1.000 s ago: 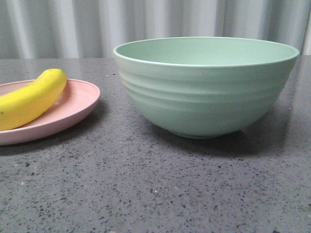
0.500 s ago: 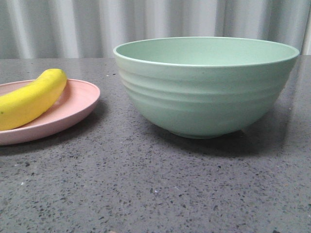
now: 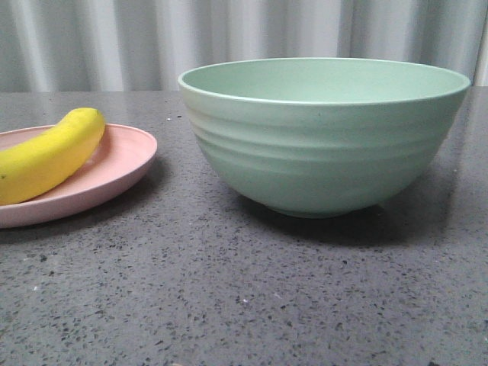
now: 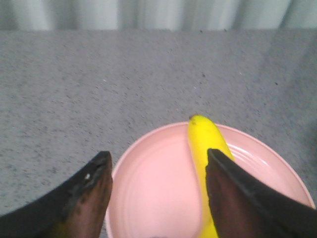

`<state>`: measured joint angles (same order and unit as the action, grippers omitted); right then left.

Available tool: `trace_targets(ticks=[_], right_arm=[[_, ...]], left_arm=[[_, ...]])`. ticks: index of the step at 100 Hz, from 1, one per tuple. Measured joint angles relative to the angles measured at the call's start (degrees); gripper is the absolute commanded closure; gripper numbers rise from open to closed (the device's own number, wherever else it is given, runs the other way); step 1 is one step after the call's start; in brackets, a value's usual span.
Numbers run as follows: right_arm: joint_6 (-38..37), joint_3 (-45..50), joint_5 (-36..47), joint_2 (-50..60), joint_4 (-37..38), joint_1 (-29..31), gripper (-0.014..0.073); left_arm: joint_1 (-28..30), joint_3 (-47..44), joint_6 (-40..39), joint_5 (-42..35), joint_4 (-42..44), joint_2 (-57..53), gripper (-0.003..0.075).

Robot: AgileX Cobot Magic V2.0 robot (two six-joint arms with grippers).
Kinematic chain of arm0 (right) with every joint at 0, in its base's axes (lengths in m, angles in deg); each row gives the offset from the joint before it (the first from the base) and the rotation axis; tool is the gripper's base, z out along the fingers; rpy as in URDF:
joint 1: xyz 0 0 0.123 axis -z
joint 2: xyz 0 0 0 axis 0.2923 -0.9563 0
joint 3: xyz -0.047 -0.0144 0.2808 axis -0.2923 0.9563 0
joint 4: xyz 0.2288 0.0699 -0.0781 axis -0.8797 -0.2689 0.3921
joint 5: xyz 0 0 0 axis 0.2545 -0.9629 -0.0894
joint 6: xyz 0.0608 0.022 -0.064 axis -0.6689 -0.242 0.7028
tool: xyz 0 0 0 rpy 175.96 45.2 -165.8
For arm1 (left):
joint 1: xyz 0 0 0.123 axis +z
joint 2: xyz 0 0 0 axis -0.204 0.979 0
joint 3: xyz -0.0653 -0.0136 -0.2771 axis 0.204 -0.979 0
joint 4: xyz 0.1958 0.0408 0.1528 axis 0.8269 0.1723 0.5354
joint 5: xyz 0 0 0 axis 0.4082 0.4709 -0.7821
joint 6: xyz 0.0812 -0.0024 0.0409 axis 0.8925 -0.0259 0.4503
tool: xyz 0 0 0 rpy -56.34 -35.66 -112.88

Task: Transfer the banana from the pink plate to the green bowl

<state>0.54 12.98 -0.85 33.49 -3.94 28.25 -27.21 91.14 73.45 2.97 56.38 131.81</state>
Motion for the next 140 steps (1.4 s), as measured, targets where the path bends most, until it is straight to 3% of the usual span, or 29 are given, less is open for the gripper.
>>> trace_targets(ticks=[21,51,120,127,140], right_arm=[[0.0,0.0,0.0,0.0,0.0,0.0,0.0665],[0.0,0.0,0.0,0.0,-0.22,0.0,0.0665],[0.0,0.0,0.0,0.0,-1.48,0.0,0.0665],[0.0,0.0,0.0,0.0,-1.48,0.0,0.0665],[0.0,0.0,0.0,0.0,-1.48,0.0,0.0665]], left_arm=[[-5.07,5.7,2.64,8.79,0.0,10.81,0.0348],[-6.59,9.24,4.21,10.73,0.0,21.43,0.0348],[-7.4,10.01,4.76,14.35,-1.47,25.42,0.0357],[-7.4,10.01,4.76,14.35,-1.47,25.51,0.0394],[-7.4,10.01,4.76,14.35,-1.57,25.51,0.054]])
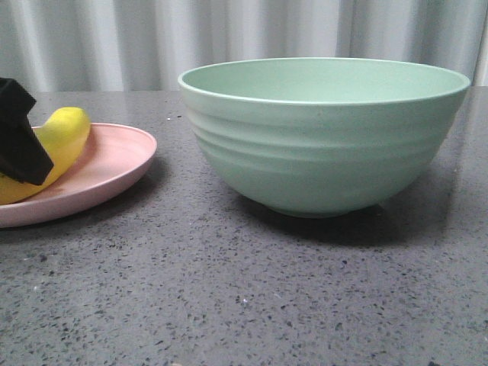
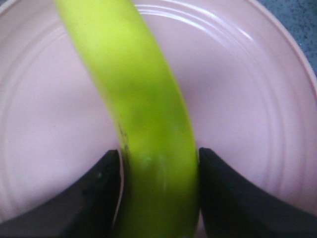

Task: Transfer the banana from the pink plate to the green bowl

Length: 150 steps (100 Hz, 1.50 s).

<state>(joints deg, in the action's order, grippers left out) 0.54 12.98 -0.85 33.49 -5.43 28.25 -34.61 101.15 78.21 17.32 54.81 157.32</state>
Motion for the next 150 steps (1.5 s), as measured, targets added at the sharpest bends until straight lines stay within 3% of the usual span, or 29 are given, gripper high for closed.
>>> trace_targets(ticks=[21,37,58,67,79,89,98,126,150], right_arm=[[0.0,0.0,0.0,0.0,-0.03,0.0,0.0665],[0.0,-0.72,-1.86,0.0,-0.03,-1.06,0.0665],[0.0,-6.99,-10.46,-1.79,-0.03,-7.21,0.066],[0.0,-10.66,-14.22,-3.29,-0.13,-10.72,0.0601],[0.0,-15.12,-16.82,-5.47,-2.64,-16.54,0.0446],[0.0,-18.1,-17.09,-7.43,-7.18,-21.01,0.0295],[0.0,-20.18,-16.46,-9.56,-11.57,-24.62,0.0231],[0.0,-21.92,-10.06,-17.49,-23.37,-32.51,0.0228],[0.0,-21.92,-5.04,-22.91,-29.38,-36.12,0.0228]], left_arm=[[-0.09,0.37,0.0,0.15,0.0,0.14,0.069],[-0.09,3.11,0.66,1.73,0.0,0.14,0.0702],[-0.09,8.17,3.12,5.56,-2.94,-1.83,0.0702],[-0.09,9.88,6.22,6.83,-7.69,-3.45,0.0702],[-1.1,11.35,12.09,8.21,-15.3,-5.91,0.0702],[-4.02,11.91,14.98,8.34,-19.68,-6.85,0.0702],[-7.76,12.15,15.75,8.34,-21.01,-7.01,0.0702],[-20.07,12.15,16.09,4.02,-23.04,-6.73,0.0702],[-24.85,12.15,16.09,2.61,-23.51,-3.11,0.0702]])
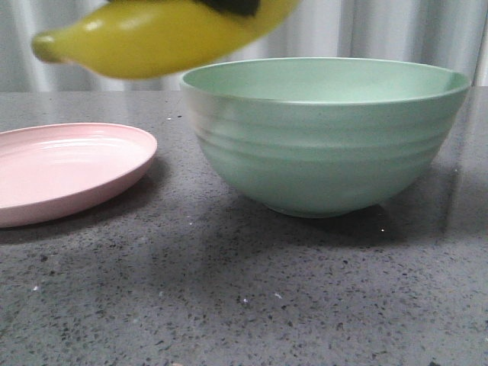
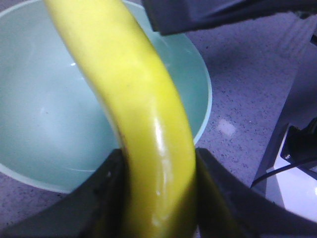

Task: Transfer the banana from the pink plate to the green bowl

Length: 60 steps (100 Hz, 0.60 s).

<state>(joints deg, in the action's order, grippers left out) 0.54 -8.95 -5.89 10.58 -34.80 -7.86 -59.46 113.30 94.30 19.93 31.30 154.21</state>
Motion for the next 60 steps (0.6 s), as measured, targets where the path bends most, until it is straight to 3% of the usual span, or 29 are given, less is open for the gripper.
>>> trace_targets(ticks=[60], right_arm=[[0.0,0.0,2.56,-5.38,-2.18,-0.81,0.0228]], left_arm=[[-0.32,0.0,0.0,-0.85,-2.13,1.17,0.0702]])
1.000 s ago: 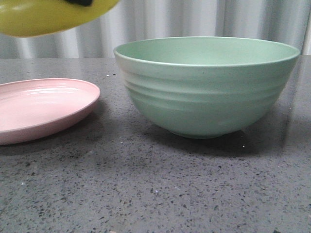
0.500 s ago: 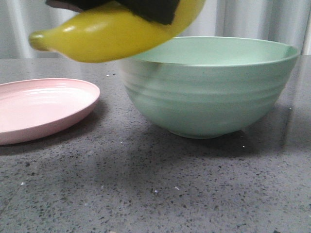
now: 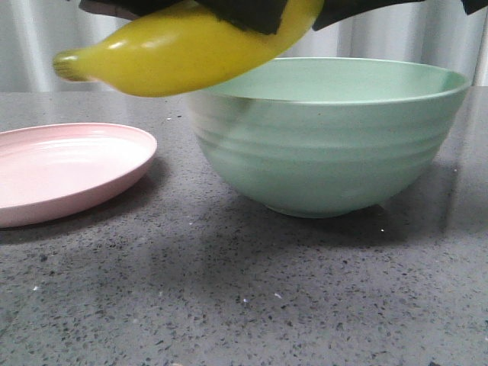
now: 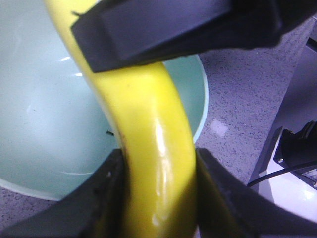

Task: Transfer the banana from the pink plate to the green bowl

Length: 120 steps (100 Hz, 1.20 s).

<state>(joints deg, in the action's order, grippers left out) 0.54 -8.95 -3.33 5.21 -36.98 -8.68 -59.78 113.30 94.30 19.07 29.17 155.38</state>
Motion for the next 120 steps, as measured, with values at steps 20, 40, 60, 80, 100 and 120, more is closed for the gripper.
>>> trace_targets(ticks=[20,40,60,80,100,120], right_arm=[[0.0,0.0,0.48,-1.65,-0.78,0.0,0.0289],[-0.98,-0.13,1.01,-1.78,-2.38,-0.12,0.0557],[-0.43,-0.25,0.8,-2.01,-1.47,-0.12,0.064],[-0.08,-0.25,0.8,-2.21,-1.25,-0.12,0.0639],[1.89,-0.25,4.09,0.68,-1.06,-0.12,0.0639],[2.86,-0.25,11.53,4.8,5.74,-0.12,0.0639]], left_arm=[[0.0,0.0,0.0,0.13,-0.08,0.0,0.07],[0.0,0.0,0.31,-0.07,0.02,0.05,0.0519],[0.0,0.1,1.19,-0.31,-0.1,0.05,0.0328],[1.16,0.47,1.42,-0.31,-0.1,-0.61,0.0332],[4.44,1.79,1.42,-0.31,-0.1,-4.99,0.0332],[5.48,1.92,1.42,-0.31,-0.1,-9.66,0.0332]])
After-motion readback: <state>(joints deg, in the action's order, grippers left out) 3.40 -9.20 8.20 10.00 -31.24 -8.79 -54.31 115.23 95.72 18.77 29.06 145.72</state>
